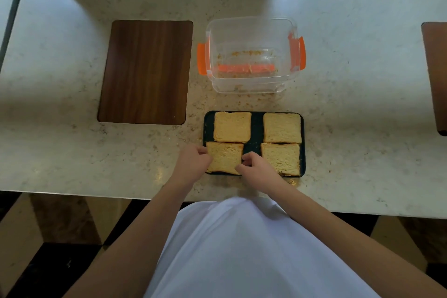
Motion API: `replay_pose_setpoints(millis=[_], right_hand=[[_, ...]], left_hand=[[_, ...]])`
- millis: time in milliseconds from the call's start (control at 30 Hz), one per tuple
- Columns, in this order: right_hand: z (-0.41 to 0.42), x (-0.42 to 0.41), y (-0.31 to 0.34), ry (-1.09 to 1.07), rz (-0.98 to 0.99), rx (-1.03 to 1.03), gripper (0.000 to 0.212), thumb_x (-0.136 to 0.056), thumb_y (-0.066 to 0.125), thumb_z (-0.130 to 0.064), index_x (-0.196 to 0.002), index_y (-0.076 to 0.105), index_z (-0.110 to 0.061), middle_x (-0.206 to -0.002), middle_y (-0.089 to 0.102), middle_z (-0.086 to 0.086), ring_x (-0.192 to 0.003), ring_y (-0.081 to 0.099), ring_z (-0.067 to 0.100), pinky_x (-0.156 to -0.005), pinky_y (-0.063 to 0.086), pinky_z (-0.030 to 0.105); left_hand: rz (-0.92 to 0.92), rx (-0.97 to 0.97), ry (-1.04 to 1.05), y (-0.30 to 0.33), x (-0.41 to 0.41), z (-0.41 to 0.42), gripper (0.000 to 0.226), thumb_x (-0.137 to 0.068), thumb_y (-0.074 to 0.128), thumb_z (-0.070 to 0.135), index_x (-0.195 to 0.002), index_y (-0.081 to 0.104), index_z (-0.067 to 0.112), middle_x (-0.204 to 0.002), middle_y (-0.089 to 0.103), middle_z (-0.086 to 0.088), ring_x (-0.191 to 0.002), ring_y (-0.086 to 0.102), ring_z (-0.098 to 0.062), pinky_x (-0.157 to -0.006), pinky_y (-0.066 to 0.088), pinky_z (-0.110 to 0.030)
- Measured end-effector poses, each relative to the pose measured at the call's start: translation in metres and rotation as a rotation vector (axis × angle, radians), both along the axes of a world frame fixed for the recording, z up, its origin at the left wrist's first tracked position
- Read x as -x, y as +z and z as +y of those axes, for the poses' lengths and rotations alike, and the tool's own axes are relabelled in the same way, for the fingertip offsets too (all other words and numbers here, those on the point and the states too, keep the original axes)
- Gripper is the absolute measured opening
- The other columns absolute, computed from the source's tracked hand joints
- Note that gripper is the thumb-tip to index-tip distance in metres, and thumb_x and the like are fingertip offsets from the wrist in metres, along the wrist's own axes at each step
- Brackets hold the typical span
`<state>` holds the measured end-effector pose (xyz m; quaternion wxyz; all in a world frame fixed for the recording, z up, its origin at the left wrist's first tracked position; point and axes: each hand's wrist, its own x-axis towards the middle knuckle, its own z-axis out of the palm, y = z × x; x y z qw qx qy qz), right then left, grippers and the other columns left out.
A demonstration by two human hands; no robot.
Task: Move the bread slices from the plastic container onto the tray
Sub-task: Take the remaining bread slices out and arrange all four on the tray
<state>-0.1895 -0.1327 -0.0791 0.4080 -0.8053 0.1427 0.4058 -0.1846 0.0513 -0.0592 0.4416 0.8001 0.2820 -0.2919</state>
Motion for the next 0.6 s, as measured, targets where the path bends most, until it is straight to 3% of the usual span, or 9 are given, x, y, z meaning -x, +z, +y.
replay_pose_setpoints(millis=[67, 100, 133, 167, 267, 400, 467, 500, 600], right_hand=[[-0.002, 0.001, 0.001, 0.028, -0.023, 0.018, 0.052, -0.093, 0.061, -0.031, -0.14, 0.048, -0.013, -0.106, 0.058, -0.004, -0.092, 0.057, 0.012, -0.069, 0.045, 0.026], [-0.004, 0.002, 0.001, 0.039, -0.032, 0.025, 0.053, -0.093, 0.061, -0.03, -0.141, 0.048, -0.012, -0.102, 0.057, -0.006, -0.088, 0.056, 0.01, -0.068, 0.045, 0.024], [-0.006, 0.003, 0.0, 0.048, -0.04, 0.032, 0.054, -0.092, 0.061, -0.03, -0.141, 0.048, -0.012, -0.098, 0.056, -0.007, -0.084, 0.054, 0.007, -0.067, 0.045, 0.023], [-0.009, 0.003, 0.0, 0.057, -0.047, 0.039, 0.054, -0.092, 0.062, -0.03, -0.141, 0.048, -0.011, -0.096, 0.055, -0.008, -0.083, 0.054, 0.006, -0.066, 0.045, 0.022], [-0.015, 0.003, 0.001, 0.074, -0.056, 0.059, 0.055, -0.092, 0.062, -0.031, -0.141, 0.048, -0.011, -0.104, 0.057, -0.002, -0.09, 0.058, 0.014, -0.074, 0.051, 0.03], [-0.019, -0.001, 0.002, 0.073, -0.055, 0.074, 0.044, -0.092, 0.061, -0.03, -0.13, 0.055, -0.01, -0.115, 0.066, 0.011, -0.101, 0.064, 0.027, -0.086, 0.054, 0.043], [-0.022, -0.006, 0.003, 0.059, -0.072, 0.074, 0.051, -0.093, 0.06, -0.03, -0.138, 0.05, -0.009, -0.124, 0.064, 0.011, -0.106, 0.063, 0.027, -0.085, 0.052, 0.04], [-0.023, -0.01, 0.003, 0.05, -0.086, 0.069, 0.057, -0.094, 0.059, -0.03, -0.145, 0.045, -0.009, -0.132, 0.061, 0.01, -0.112, 0.06, 0.025, -0.084, 0.049, 0.035], [-0.023, -0.023, 0.006, -0.006, -0.105, 0.029, 0.066, -0.096, 0.057, -0.032, -0.154, 0.032, -0.013, -0.15, 0.05, 0.007, -0.123, 0.056, 0.022, -0.084, 0.046, 0.031]], left_hand=[[0.011, 0.011, -0.009, 0.001, 0.002, -0.006, 0.028, -0.077, 0.056, 0.011, -0.099, 0.071, 0.003, -0.089, 0.066, -0.019, -0.089, 0.064, -0.027, -0.087, 0.047, -0.032], [0.014, 0.017, -0.017, 0.0, 0.003, -0.009, 0.017, -0.077, 0.056, 0.011, -0.085, 0.069, 0.005, -0.084, 0.063, -0.015, -0.081, 0.062, -0.025, -0.078, 0.048, -0.034], [0.016, 0.026, -0.023, 0.0, 0.003, -0.013, 0.006, -0.078, 0.056, 0.011, -0.078, 0.062, 0.012, -0.087, 0.06, -0.009, -0.081, 0.059, -0.02, -0.075, 0.036, -0.032], [0.014, 0.037, -0.03, -0.001, 0.003, -0.016, 0.008, -0.081, 0.057, 0.011, -0.079, 0.056, 0.018, -0.095, 0.054, 0.001, -0.083, 0.052, -0.014, -0.082, 0.04, -0.033], [-0.017, 0.047, -0.049, -0.004, 0.002, -0.021, 0.01, -0.084, 0.058, 0.014, -0.088, 0.055, 0.022, -0.103, 0.054, 0.0, -0.094, 0.052, -0.017, -0.08, 0.041, -0.033], [-0.044, 0.03, -0.078, -0.009, -0.002, -0.022, 0.028, -0.09, 0.056, 0.025, -0.118, 0.059, 0.021, -0.092, 0.052, 0.008, -0.078, 0.05, -0.004, -0.066, 0.038, -0.026], [-0.091, -0.015, -0.087, -0.011, -0.007, -0.02, 0.006, -0.092, 0.055, 0.024, -0.097, 0.054, 0.029, -0.082, 0.045, 0.016, -0.067, 0.043, 0.002, -0.059, 0.034, -0.019], [-0.105, -0.027, -0.085, -0.011, -0.011, -0.02, 0.008, -0.093, 0.054, 0.024, -0.096, 0.052, 0.031, -0.082, 0.044, 0.016, -0.067, 0.042, 0.002, -0.059, 0.033, -0.019], [-0.1, 0.014, -0.058, -0.009, -0.025, -0.019, 0.05, -0.095, 0.054, 0.029, -0.141, 0.045, 0.014, -0.119, 0.059, 0.001, -0.104, 0.057, -0.013, -0.079, 0.043, -0.028]])
